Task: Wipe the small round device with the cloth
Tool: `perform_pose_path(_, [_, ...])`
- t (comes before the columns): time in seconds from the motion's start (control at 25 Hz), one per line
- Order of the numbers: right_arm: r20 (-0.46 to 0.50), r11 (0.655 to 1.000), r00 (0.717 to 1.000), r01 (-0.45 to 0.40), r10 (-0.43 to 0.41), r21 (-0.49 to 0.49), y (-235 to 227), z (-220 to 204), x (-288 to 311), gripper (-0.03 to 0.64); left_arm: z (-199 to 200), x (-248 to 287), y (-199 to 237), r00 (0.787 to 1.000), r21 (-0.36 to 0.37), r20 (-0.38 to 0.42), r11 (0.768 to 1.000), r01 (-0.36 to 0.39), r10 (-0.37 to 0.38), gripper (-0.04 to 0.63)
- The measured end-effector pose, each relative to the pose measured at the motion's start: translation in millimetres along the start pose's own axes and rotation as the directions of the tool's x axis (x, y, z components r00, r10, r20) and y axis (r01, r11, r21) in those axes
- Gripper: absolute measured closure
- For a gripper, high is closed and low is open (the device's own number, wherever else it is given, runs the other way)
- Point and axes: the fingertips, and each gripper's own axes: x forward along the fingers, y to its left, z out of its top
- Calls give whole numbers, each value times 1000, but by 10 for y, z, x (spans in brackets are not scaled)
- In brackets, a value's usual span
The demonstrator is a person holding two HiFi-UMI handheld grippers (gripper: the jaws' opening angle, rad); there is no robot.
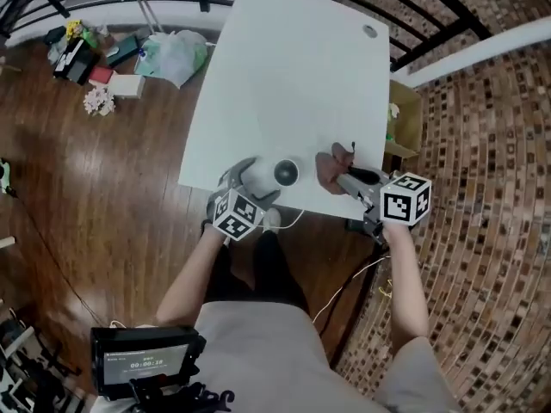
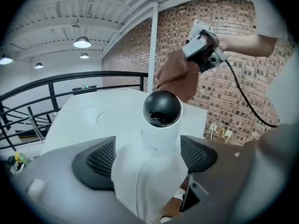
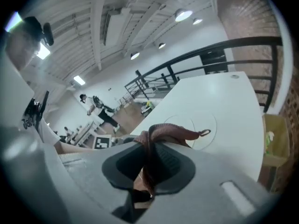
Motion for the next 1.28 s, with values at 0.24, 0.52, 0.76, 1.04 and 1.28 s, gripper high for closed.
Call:
perform_pose_path(0.24, [-488,974,868,-180,93,-134,-63,344,1223,580,-143,-431,413,990,-90,10,986,-143,144,135])
perform_pose_path(0.52, [-819,946,574,-269,7,-180,154,-39,2119,581,-100,-957,782,958,-247,116,942,-229,263,135])
perform_pose_path(0.76, [-867,841,486,-418,-111,-342,754,-319,2354,580,-286,-1458,1080,917,-317,101,886,-338,386,144])
perform_pose_path(1.04, [-771,713,524,-378,-362,-591,1083,-738,2300,581,-318,-2039,1336,885,-330,115,857,-395,452,147])
perform_pose_path(1.28, [-582,673,694,-188,-424,-715,1137,-1298,2133,580,-190,-2113,1178,891,-310,132,872,-379,434,149])
